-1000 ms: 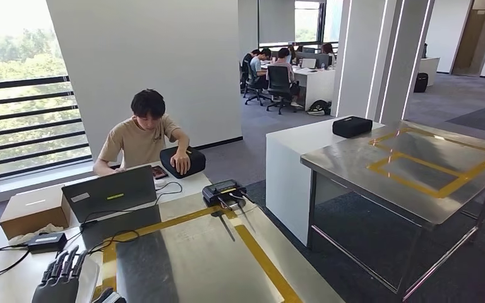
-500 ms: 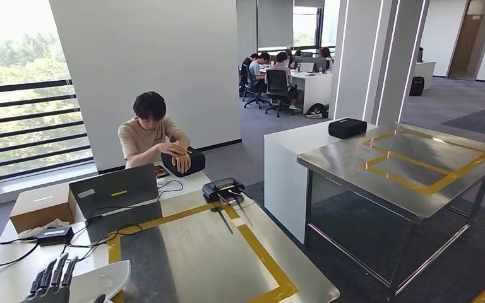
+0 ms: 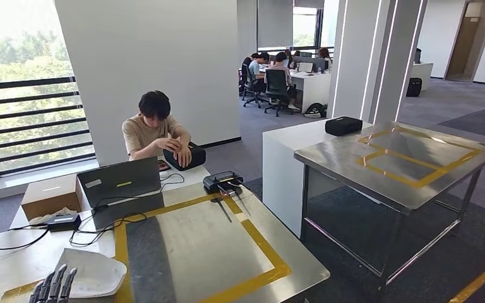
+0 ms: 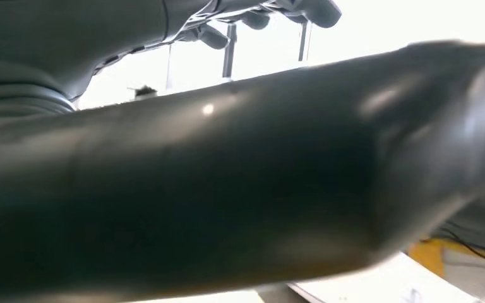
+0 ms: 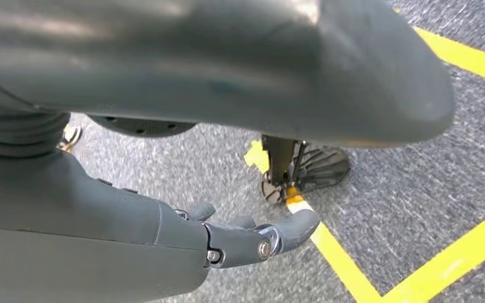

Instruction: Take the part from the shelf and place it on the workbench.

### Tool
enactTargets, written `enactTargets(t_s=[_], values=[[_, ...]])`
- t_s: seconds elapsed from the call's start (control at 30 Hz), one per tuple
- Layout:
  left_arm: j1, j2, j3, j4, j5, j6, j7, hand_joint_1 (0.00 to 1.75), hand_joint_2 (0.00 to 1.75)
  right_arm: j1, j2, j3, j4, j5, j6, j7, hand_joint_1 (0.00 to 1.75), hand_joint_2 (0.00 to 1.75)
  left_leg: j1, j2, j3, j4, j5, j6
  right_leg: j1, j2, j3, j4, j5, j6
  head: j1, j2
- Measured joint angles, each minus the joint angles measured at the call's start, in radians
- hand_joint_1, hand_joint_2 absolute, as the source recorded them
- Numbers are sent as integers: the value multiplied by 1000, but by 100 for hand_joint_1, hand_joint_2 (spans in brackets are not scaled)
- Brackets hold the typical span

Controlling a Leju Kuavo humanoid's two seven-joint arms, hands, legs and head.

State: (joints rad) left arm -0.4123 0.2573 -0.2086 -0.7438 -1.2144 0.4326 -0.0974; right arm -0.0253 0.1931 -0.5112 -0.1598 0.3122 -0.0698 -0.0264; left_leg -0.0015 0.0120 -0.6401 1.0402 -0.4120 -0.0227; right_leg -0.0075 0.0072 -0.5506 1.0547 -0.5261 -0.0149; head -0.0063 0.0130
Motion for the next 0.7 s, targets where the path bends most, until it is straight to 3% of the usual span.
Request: enactTargets(t_s=[0.07, 0.1, 0.17, 0.2, 0.23, 0.27, 0.33, 0.4, 0.47, 0.53, 0.57, 0.6, 0.7], values=[[2, 1, 2, -1, -1, 0, 0, 0, 0, -1, 0, 0, 0, 0, 0, 0, 0, 0, 2, -3, -15, 16, -20, -12, -2, -3, -14, -5, 17, -16, -1, 0], [3, 1, 3, -1, -2, -1, 1, 0, 0, -2, 0, -1, 0, 0, 0, 0, 0, 0, 4, -5, -29, 47, -54, -18, -4, -4, -24, -7, 28, -21, -2, 0], [5, 2, 6, 0, -8, -4, 7, 0, 0, -3, 0, -1, 0, 0, 0, 0, 0, 0, 7, -7, -64, 163, -147, -27, -4, -5, -49, -7, 49, -26, -4, 0], [8, 1, 7, 2, -13, -7, 12, 0, 0, -3, 0, -1, 0, 0, 0, 0, 0, 0, 7, -7, -76, 222, -177, -30, -4, -5, -62, -7, 59, -26, -5, 0], [11, -1, 8, 6, -17, -10, 16, 0, 0, -3, 0, -2, 0, 0, -1, 0, 0, 0, 7, -7, -76, 260, -186, -31, -4, -5, -75, -7, 70, -25, -5, 0], [13, -4, 10, 11, -22, -11, 22, 0, 0, -3, 0, -2, 0, 0, -1, 1, 0, 0, 7, -7, -59, 263, -173, -29, -3, -4, -88, -6, 80, -24, -6, 0], [17, -9, 14, 22, -31, -11, 35, 0, 0, -3, 0, -3, 0, 1, -1, 2, 0, 0, 6, -8, 27, 165, -128, -20, -2, -4, -111, -6, 101, -20, -6, 0], [19, -13, 19, 31, -41, -7, 49, 0, 0, -4, 1, -4, 0, 1, -1, 4, 0, 0, 1, -10, 122, 28, -123, -8, -1, -4, -124, -8, 119, -11, -6, 0], [21, -16, 25, 38, -45, -3, 56, 0, 0, -5, 2, -6, 0, 2, -1, 6, 0, 0, -7, -11, 150, -28, -133, 3, -3, -3, -125, -15, 136, 2, -6, 0], [23, -20, 32, 45, -46, -1, 58, 0, 0, -4, 2, -7, 0, 2, -1, 8, 0, 0, -7, -10, 137, -34, -114, 18, -4, -2, -127, -20, 145, 16, -7, 0], [24, -22, 34, 48, -47, -1, 58, 0, 0, -4, 2, -7, 0, 2, -1, 9, 0, 0, -4, -9, 131, -37, -102, 27, -4, -2, -133, -12, 131, 22, -6, 0], [24, -25, 36, 49, -47, -1, 58, 0, 0, -3, 2, -8, 0, 2, -1, 9, 0, 0, -1, -8, 121, -41, -88, 34, -4, -2, -144, 14, 99, 26, -5, -1], [27, -31, 41, 55, -50, -1, 58, 0, 0, -4, 2, -8, 0, 2, -2, 10, 0, 0, 1, -6, 80, -39, -53, 42, -6, -3, -189, 187, -40, 35, 0, -1]])
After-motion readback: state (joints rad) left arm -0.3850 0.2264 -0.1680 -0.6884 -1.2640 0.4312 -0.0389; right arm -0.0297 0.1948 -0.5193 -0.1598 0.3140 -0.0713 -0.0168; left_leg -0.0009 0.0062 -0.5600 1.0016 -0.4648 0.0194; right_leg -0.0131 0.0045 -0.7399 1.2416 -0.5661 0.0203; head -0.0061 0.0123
